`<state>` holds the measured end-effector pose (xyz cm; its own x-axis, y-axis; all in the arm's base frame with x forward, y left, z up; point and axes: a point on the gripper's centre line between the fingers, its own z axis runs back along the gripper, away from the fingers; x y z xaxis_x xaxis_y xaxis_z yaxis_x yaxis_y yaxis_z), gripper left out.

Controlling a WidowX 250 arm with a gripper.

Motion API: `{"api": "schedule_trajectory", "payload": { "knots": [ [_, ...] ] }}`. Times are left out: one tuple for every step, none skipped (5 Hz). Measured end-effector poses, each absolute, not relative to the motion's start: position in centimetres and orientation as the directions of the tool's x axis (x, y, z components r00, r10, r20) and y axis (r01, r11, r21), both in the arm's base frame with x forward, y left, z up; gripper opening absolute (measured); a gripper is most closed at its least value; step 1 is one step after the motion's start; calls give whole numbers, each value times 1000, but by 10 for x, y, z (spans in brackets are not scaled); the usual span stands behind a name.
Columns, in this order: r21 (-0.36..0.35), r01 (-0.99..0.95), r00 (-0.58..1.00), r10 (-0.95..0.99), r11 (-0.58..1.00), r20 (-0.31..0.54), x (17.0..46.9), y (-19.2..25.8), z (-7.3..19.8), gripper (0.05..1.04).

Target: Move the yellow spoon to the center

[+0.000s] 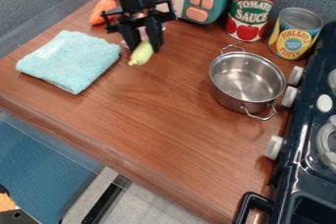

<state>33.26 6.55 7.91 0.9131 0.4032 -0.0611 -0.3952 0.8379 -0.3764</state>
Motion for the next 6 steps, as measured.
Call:
{"api": "schedule_trajectory", "payload": {
  "knots": [
    [-375, -455, 879, 476, 807, -42, 328, 88, 89, 393],
    [-361, -483, 859, 511, 798, -22, 330, 104, 93, 393],
    [-349, -531, 829, 559, 772, -25, 334, 122, 90, 393],
    [-340, -553, 815, 578, 760, -34, 332, 131, 87, 393],
    [-344, -543, 823, 567, 766, -37, 330, 128, 84, 393],
    [-344, -487, 859, 511, 803, -24, 320, 103, 89, 393]
  ]
}}
